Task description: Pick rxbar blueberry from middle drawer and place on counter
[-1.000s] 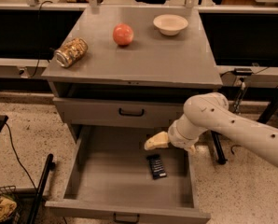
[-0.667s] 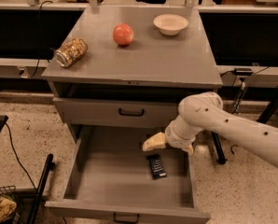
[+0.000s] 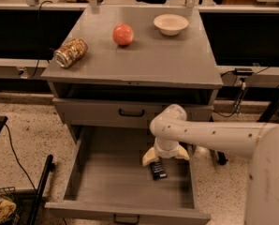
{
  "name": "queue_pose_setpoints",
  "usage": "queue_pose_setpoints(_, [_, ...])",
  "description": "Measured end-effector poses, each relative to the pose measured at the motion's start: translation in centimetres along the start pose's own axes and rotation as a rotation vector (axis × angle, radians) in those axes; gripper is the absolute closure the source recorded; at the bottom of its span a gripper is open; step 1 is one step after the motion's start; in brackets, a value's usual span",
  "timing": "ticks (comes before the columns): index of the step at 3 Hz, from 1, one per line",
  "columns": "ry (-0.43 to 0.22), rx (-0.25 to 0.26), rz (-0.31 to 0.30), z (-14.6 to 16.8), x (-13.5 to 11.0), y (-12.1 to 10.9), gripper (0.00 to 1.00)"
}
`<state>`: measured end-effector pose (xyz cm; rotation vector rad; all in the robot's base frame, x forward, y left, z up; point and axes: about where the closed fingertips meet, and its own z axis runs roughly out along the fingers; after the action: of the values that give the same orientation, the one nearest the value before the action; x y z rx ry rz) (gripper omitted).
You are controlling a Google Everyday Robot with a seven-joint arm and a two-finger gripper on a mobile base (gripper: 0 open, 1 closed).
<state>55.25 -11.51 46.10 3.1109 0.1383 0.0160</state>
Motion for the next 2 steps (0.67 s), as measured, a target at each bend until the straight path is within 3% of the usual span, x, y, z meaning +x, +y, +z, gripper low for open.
queue_pose_setpoints(1, [0.009,-0.11,-0.057,3.2,1.3,-0.8,0.0])
queue_pose_setpoints(2, [0.02,-0.086,-0.1,5.3,2.5,-2.3,0.0])
